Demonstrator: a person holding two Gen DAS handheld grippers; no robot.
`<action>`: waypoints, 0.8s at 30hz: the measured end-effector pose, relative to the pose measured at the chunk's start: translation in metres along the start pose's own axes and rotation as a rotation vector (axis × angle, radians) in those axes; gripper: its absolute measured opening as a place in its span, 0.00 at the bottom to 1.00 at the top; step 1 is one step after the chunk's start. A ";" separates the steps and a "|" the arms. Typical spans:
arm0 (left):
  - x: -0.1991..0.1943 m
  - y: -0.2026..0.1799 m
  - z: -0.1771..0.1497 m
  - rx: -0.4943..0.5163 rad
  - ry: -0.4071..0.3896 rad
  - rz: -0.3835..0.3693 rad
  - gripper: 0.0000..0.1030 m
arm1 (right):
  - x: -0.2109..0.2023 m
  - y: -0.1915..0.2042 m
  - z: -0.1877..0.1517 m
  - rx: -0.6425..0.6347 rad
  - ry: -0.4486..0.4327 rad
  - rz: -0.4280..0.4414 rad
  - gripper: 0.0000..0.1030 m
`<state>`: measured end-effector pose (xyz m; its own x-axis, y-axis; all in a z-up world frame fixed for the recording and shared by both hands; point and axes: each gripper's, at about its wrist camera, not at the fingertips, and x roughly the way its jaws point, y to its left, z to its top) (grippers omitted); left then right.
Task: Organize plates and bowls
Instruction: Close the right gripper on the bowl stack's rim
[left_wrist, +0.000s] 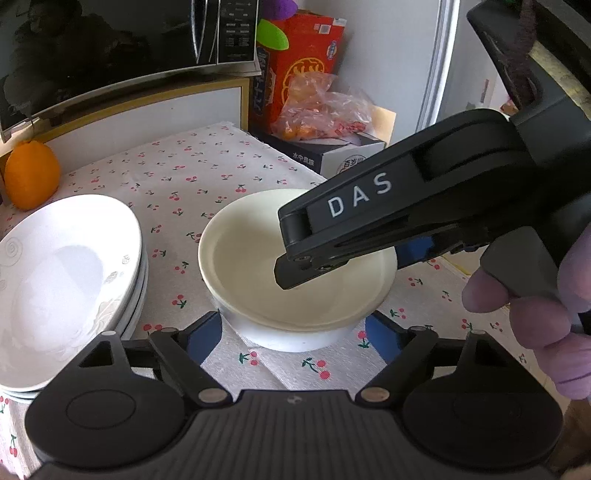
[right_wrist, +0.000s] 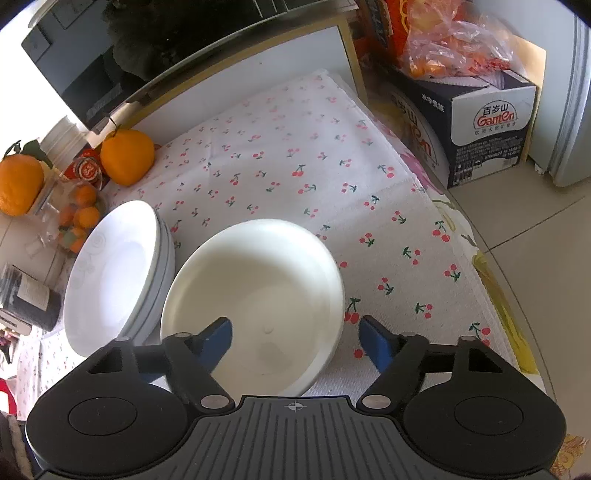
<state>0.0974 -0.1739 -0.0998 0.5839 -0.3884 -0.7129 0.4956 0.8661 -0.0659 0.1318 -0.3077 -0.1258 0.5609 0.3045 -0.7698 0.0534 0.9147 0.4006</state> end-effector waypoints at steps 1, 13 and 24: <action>0.000 0.000 0.000 0.002 0.000 0.001 0.79 | 0.000 -0.001 0.000 0.005 0.001 0.001 0.63; 0.000 0.005 0.004 -0.011 0.010 -0.011 0.77 | 0.000 -0.006 0.001 0.035 -0.005 -0.012 0.30; -0.007 0.010 0.004 -0.032 -0.004 -0.007 0.75 | -0.006 0.003 0.002 0.002 -0.035 -0.008 0.27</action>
<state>0.1007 -0.1641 -0.0928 0.5833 -0.3958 -0.7093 0.4790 0.8729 -0.0932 0.1308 -0.3073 -0.1191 0.5891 0.2878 -0.7551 0.0592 0.9166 0.3955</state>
